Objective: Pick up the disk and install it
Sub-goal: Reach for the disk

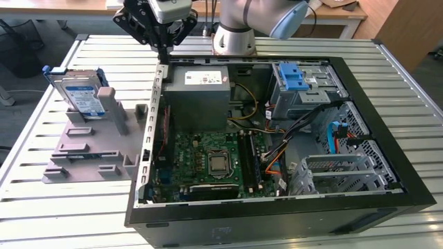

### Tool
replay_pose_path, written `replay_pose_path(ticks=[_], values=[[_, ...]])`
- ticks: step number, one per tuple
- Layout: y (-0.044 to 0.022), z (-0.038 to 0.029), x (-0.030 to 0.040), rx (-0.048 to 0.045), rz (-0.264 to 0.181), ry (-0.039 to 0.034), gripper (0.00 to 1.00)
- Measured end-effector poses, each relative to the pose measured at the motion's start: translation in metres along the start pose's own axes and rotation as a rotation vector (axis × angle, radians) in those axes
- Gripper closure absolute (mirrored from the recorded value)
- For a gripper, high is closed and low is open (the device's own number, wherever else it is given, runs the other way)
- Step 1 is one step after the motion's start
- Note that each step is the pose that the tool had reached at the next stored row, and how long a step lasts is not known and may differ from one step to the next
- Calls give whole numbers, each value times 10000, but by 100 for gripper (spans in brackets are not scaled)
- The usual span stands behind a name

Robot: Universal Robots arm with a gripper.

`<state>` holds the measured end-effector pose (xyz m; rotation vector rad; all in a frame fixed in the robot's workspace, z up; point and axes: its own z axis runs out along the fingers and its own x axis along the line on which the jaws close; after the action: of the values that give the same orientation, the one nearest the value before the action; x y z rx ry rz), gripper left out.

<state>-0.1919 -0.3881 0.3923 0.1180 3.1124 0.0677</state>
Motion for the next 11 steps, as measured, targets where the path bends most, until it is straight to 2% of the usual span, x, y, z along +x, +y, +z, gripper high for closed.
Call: replay_pose_path(ticks=[11], values=[[2, 2, 84, 0, 0, 0, 89]])
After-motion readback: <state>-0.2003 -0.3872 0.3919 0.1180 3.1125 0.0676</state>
